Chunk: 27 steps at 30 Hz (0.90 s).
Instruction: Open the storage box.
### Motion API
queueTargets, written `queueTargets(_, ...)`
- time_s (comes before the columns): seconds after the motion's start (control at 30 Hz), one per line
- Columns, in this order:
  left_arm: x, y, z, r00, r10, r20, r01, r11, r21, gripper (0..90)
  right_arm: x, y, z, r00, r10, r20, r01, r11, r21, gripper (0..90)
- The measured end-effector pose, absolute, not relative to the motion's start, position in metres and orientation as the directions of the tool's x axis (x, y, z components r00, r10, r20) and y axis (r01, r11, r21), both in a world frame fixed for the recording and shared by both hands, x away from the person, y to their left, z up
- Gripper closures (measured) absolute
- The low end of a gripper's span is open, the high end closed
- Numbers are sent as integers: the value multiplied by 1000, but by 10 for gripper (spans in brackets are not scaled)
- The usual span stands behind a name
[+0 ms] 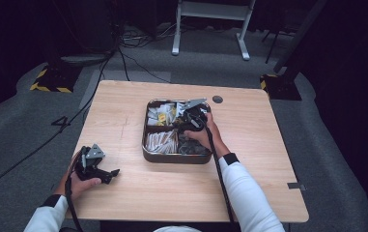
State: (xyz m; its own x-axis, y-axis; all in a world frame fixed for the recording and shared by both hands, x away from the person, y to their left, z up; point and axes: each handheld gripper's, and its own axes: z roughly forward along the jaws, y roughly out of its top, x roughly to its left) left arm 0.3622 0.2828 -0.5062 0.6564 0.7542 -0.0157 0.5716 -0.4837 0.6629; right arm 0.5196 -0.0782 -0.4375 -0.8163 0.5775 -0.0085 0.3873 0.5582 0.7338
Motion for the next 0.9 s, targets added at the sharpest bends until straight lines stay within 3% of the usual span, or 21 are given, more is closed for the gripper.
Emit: queueTargets(0.9,361,283,-506,651,758,-20,578,-479,661,5,515,-84,-419,-824,565,-40,349,561,751,595)
